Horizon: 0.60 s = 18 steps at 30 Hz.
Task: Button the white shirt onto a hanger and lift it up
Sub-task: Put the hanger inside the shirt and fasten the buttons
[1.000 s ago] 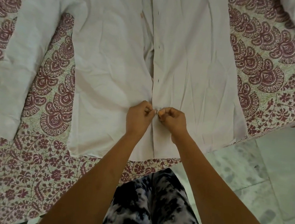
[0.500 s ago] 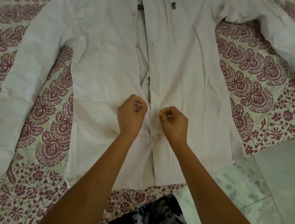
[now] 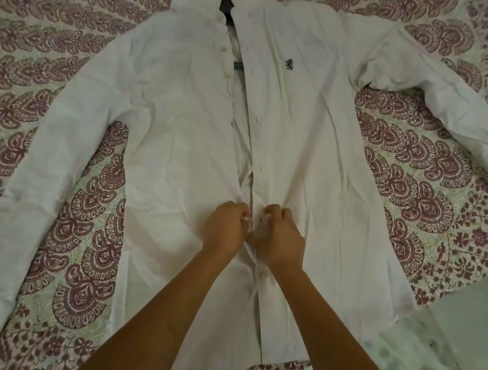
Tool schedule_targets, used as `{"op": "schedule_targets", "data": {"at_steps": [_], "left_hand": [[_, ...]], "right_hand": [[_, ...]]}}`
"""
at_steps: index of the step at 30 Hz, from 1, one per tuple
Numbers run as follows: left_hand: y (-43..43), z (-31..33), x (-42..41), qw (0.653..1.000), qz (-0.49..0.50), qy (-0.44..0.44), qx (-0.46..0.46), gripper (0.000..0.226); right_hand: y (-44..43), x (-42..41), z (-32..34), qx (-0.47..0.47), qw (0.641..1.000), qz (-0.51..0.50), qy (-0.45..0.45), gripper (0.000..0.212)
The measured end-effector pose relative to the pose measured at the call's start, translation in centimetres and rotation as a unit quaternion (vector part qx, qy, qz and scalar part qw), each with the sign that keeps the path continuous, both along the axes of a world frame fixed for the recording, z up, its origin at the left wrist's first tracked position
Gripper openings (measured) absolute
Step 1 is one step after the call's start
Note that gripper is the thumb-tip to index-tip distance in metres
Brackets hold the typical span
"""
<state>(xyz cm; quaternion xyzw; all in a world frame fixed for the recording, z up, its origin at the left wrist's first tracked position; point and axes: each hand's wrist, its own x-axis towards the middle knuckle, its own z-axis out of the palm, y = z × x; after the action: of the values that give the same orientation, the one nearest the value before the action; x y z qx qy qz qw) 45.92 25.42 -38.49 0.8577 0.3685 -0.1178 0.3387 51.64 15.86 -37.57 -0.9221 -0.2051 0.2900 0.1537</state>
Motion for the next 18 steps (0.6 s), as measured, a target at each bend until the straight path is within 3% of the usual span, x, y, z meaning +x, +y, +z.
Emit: {"op": "schedule_targets", "data": {"at_steps": [2,6,12,15,18], "left_hand": [[-0.1,0.2,0.2,1.0,-0.008,0.007,0.016,0.019],[-0.2,0.2,0.9,0.998,-0.032,0.034,0.048,0.018],[-0.4,0.0,1.6,0.991,-0.086,0.069,0.075,0.017],[-0.7,0.0,1.9,0.996,-0.051,0.057,0.05,0.013],[-1.2,0.2,1.9,0.998,0.057,0.0,-0.015,0.01]], "right_hand": [[0.2,-0.2,0.0,-0.035,0.999,0.028,-0.015,0.058],[0.8,-0.7,-0.2,-0.05,0.997,0.034,-0.043,0.042],[-0.5,0.1,-0.3,0.092,0.985,-0.143,0.022,0.014],[-1.1,0.5,-0.4,0.143,0.962,-0.216,0.085,0.015],[-1.4,0.6,-0.1,0.185,0.937,-0.257,0.146,0.01]]}}
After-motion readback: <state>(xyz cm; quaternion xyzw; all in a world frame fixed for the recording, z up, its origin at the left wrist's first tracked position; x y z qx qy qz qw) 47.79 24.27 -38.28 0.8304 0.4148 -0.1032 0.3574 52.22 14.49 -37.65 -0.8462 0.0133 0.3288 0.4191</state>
